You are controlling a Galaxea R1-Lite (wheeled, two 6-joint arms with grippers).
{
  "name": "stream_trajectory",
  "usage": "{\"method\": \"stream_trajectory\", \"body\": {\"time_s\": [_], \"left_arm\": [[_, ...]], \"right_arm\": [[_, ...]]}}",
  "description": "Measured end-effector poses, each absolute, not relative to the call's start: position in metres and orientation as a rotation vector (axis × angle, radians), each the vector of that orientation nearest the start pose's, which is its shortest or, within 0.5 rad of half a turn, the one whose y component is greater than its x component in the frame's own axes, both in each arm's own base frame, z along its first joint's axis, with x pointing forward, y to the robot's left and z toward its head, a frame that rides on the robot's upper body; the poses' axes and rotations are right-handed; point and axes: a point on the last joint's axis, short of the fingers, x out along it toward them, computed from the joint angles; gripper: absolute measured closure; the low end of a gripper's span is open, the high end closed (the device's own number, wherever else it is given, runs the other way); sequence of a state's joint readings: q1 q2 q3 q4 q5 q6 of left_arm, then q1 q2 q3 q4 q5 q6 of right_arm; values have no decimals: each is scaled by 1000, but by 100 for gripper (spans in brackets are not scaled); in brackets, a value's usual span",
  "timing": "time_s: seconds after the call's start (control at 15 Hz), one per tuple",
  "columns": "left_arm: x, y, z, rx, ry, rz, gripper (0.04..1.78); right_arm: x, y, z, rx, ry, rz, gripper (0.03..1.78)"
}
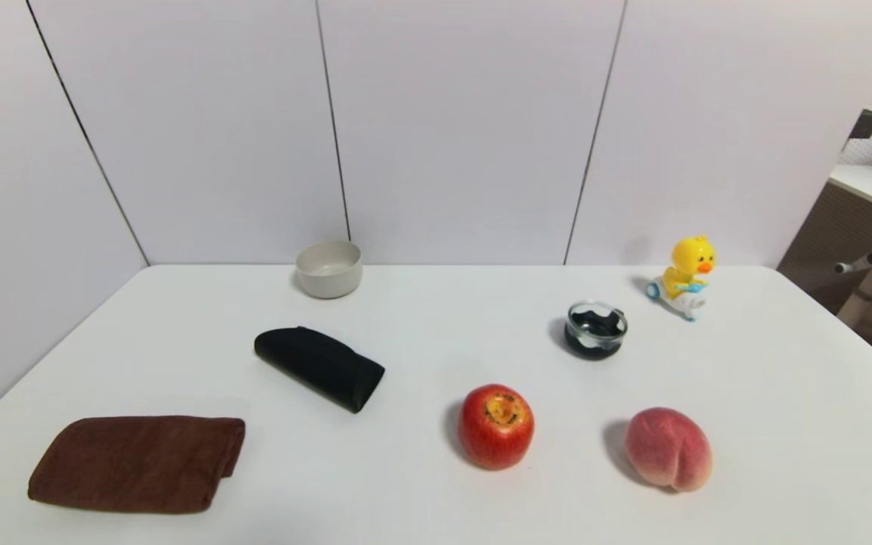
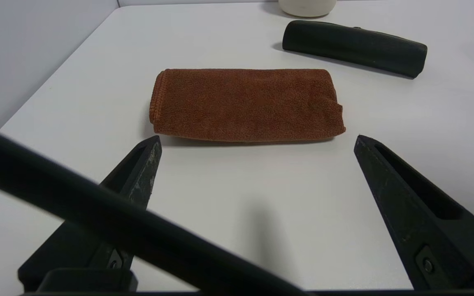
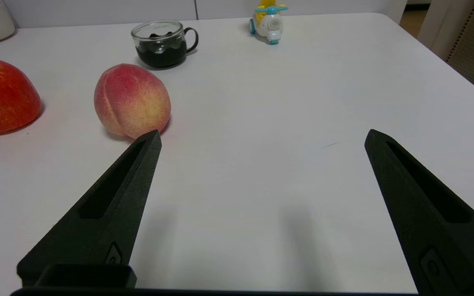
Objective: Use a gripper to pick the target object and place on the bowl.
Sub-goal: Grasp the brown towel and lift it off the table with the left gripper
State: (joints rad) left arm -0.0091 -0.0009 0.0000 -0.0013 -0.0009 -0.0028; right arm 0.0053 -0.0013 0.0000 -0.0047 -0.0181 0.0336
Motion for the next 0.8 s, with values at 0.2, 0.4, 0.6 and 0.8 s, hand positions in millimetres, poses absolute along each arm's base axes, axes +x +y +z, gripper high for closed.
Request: {"method": "stream_trajectory", "body": {"time_s": [0.2,0.4,0.6,0.8], "left_arm": [[-23,0,76,-2,-2,-10,13],[-23,0,76,-3,-2,-10,13],[-23,0,76,-3,-2,-10,13],[-23,0,76,-4,-2,-9,13]], "right_arm": [[-23,-1,76,34,-5,-13,10],[-23,-1,76,33,-5,-13,10],[-23,-1,76,34,-6,-12,10],[-23,-1,76,34,-5,-12,10]]}}
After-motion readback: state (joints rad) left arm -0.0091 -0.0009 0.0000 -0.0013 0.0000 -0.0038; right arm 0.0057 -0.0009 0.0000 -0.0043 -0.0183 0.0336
